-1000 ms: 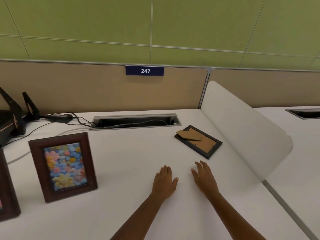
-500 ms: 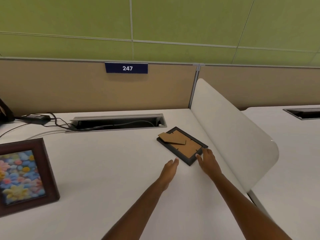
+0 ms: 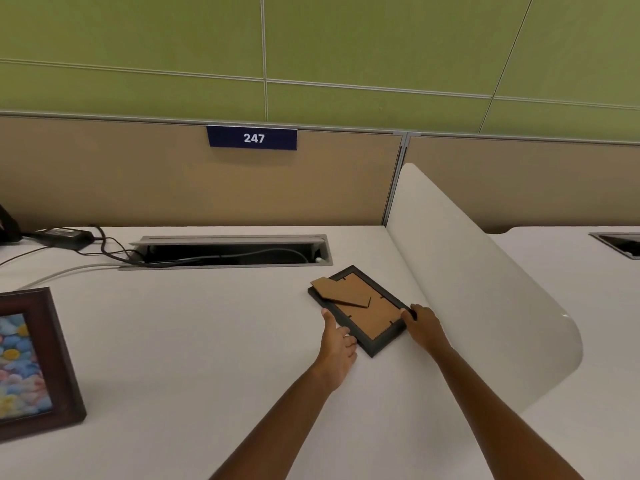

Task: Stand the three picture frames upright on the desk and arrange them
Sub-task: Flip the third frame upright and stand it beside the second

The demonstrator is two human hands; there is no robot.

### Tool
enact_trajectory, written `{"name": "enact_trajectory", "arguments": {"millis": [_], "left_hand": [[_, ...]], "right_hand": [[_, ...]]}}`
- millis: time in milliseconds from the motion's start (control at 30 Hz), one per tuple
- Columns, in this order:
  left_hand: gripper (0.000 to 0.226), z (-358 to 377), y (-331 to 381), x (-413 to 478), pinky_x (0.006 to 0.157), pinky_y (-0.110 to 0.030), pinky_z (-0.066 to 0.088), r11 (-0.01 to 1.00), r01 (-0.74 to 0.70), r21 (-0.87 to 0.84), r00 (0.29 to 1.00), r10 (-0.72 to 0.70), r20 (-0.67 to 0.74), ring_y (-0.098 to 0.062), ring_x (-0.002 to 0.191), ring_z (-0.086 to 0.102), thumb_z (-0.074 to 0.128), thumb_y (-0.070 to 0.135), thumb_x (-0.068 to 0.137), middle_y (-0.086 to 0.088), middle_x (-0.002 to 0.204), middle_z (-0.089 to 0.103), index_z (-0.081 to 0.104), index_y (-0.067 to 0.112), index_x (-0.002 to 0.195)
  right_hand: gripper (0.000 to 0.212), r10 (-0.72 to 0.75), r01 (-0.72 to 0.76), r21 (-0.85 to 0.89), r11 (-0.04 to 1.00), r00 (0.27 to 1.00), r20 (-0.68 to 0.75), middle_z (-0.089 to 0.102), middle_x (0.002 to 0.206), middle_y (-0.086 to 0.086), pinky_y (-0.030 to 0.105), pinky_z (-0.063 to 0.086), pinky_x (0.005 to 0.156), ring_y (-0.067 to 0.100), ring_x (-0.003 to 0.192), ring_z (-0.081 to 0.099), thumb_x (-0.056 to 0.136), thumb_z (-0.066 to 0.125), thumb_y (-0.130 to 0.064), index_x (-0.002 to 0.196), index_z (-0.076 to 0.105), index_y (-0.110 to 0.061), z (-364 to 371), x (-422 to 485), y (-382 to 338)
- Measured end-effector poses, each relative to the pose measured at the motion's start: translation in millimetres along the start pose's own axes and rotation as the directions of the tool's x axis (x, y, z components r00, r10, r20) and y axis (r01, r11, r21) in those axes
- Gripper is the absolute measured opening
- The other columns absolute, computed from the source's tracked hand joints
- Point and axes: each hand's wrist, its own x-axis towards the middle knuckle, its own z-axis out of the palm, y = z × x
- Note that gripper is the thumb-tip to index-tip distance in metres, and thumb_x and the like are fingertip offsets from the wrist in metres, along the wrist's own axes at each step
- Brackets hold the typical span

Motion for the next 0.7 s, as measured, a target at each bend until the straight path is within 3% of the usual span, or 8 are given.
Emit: {"name": "enact_trajectory", "arguments": {"millis": [167,233,300,367,433,500,600,700], "left_hand": [[0.073,0.7,-0.6,-3.3,0.119,-0.040,0.013,0.999,-0.040,-0.004,0.997,0.039,-0.063,-0.030,0.144,0.018,0.015,0.056,0.093,-0.019,0.155,0.018,0.018,0.005,0.145],[0.066,-0.6,-0.7,-5.6,0.118,-0.039,0.016,0.999,-0.049,-0.002,0.995,0.049,-0.082,-0.030,0.143,0.020,0.021,0.051,0.096,-0.019,0.154,0.021,0.020,0.005,0.144],[0.055,-2.3,-1.2,-7.2,0.117,-0.038,0.019,0.998,-0.052,0.034,0.993,0.055,-0.106,-0.030,0.141,0.026,0.029,0.037,0.099,-0.018,0.152,0.028,0.025,0.005,0.143],[0.042,-4.7,-1.2,-9.1,0.113,-0.036,0.029,0.995,-0.046,0.083,0.989,0.057,-0.137,-0.030,0.134,0.038,0.035,0.020,0.100,-0.019,0.145,0.039,0.034,0.002,0.138],[0.034,-7.4,-1.4,-10.2,0.106,-0.038,0.039,0.995,-0.046,0.092,0.988,0.059,-0.144,-0.031,0.120,0.051,0.035,0.007,0.098,-0.022,0.137,0.049,0.043,-0.003,0.130],[0.031,-10.4,-1.7,-12.9,0.103,-0.038,0.042,0.994,-0.053,0.091,0.986,0.066,-0.150,-0.032,0.112,0.054,0.036,-0.001,0.096,-0.025,0.133,0.051,0.045,-0.008,0.125],[0.031,-14.8,-2.8,-20.1,0.100,-0.039,0.043,0.995,-0.070,0.076,0.985,0.081,-0.155,-0.032,0.110,0.050,0.041,-0.005,0.093,-0.028,0.134,0.047,0.045,-0.012,0.123],[0.034,-17.0,1.2,-31.2,0.093,-0.039,0.044,0.994,-0.102,0.025,0.981,0.105,-0.164,-0.031,0.102,0.047,0.046,-0.006,0.092,-0.028,0.128,0.047,0.043,-0.015,0.124]], "right_hand": [[0.041,0.045,-0.048,-0.073,0.996,0.998,-0.036,0.061,0.110,0.025,0.041,0.042,0.095,0.037,0.107,0.054,0.093,0.045,-0.028,0.110,0.056,0.007,-0.5,-4.9,1.3],[0.036,0.075,-0.075,-0.078,0.994,0.997,-0.006,0.063,0.093,0.021,0.037,0.043,0.084,0.033,0.096,0.058,0.093,0.043,-0.029,0.090,0.060,0.003,-0.3,-8.2,0.8],[0.035,0.135,-0.134,-0.039,0.990,0.991,0.018,0.054,0.069,0.011,0.030,0.038,0.070,0.024,0.071,0.054,0.092,0.045,-0.027,0.065,0.050,-0.005,-0.6,-11.6,0.4],[0.042,0.187,-0.190,0.060,0.980,0.981,0.043,0.043,0.057,0.005,0.026,0.035,0.060,0.016,0.055,0.042,0.090,0.050,-0.023,0.051,0.039,-0.011,-0.9,-15.3,0.7],[0.035,0.237,-0.245,0.232,0.941,0.970,0.060,0.047,0.064,0.009,0.032,0.045,0.068,0.021,0.066,0.048,0.088,0.055,-0.021,0.058,0.045,-0.007,-3.4,-21.7,0.4],[0.022,0.273,-0.285,0.415,0.864,0.958,0.089,0.052,0.077,0.012,0.039,0.051,0.081,0.026,0.078,0.051,0.086,0.059,-0.019,0.079,0.050,-0.001,-7.3,-31.1,-1.9],[0.023,0.255,-0.312,0.554,0.772,0.950,0.180,0.055,0.085,0.015,0.029,0.048,0.064,0.021,0.069,0.052,0.085,0.061,-0.015,0.094,0.054,0.004,-12.3,-43.7,-6.5],[0.033,0.211,-0.325,0.619,0.715,0.944,0.252,0.056,0.080,0.015,0.027,0.047,0.064,0.021,0.069,0.054,0.085,0.060,-0.013,0.107,0.054,0.011,-15.9,-56.0,-14.9]]}}
